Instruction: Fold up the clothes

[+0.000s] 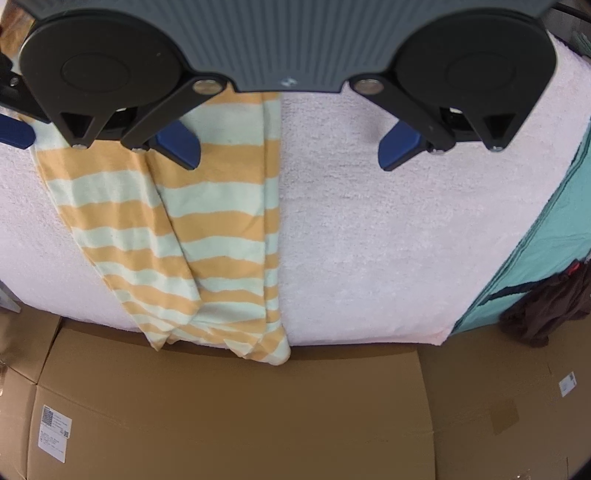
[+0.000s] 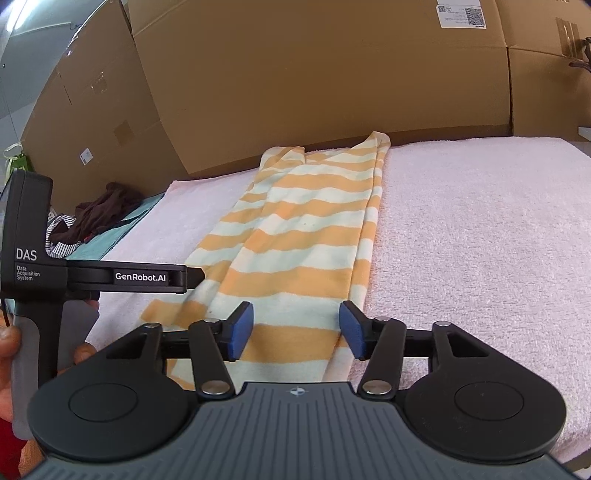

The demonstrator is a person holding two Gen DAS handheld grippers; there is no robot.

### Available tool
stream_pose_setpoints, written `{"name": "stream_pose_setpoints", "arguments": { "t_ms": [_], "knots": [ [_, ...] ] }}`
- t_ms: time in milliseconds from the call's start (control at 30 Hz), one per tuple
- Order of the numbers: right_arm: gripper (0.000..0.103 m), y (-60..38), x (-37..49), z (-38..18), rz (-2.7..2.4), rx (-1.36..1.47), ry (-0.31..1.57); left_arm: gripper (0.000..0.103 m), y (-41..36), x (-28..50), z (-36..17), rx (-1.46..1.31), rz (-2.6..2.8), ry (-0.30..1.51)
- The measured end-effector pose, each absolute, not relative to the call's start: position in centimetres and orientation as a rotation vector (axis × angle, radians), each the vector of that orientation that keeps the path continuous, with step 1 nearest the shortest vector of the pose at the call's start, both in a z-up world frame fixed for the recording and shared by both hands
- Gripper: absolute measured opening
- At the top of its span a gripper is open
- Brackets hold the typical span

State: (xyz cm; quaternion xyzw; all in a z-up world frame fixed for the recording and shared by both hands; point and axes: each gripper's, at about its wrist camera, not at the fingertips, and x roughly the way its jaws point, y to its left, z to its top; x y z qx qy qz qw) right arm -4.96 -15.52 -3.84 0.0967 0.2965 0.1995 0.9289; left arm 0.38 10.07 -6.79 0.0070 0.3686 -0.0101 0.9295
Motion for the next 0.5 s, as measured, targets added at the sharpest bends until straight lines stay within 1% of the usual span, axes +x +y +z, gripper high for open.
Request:
{"name": "stream_pose_setpoints", "arguments": {
  "t_ms": [67, 167, 233, 267, 300, 400, 500],
  "knots": [
    [0.064, -15.0, -5.0, -3.8, 0.409, 0.175, 0.606, 0.102, 10.3, 0.5, -6.8, 0.008, -0.06, 0.786],
    [0.064, -14.8, -5.0, -3.8, 0.403, 0.171, 0.6, 0.102, 11.3, 0.5, -6.9, -0.035, -0.092, 0.782],
    [0.055, -15.2, -5.0, -3.8, 0.394, 0.18, 0.594, 0.102, 11.3, 0.2, -7.0, -0.02, -0.107, 0.773],
    [0.043, -15.5, -4.9, -3.8, 0.377, 0.191, 0.594, 0.102, 11.3, 0.1, -7.0, -0.01, -0.116, 0.767],
    [0.037, -15.9, -4.8, -3.6, 0.367, 0.214, 0.594, 0.102, 11.3, -0.2, -7.0, -0.005, -0.124, 0.762],
    [0.036, -17.2, -5.1, -3.0, 0.39, 0.291, 0.559, 0.102, 11.5, -0.8, -7.0, 0.005, -0.156, 0.746],
    [0.036, -16.5, -5.6, -2.3, 0.445, 0.253, 0.532, 0.102, 11.8, -1.6, -6.8, -0.003, -0.172, 0.717]
  ]
}}
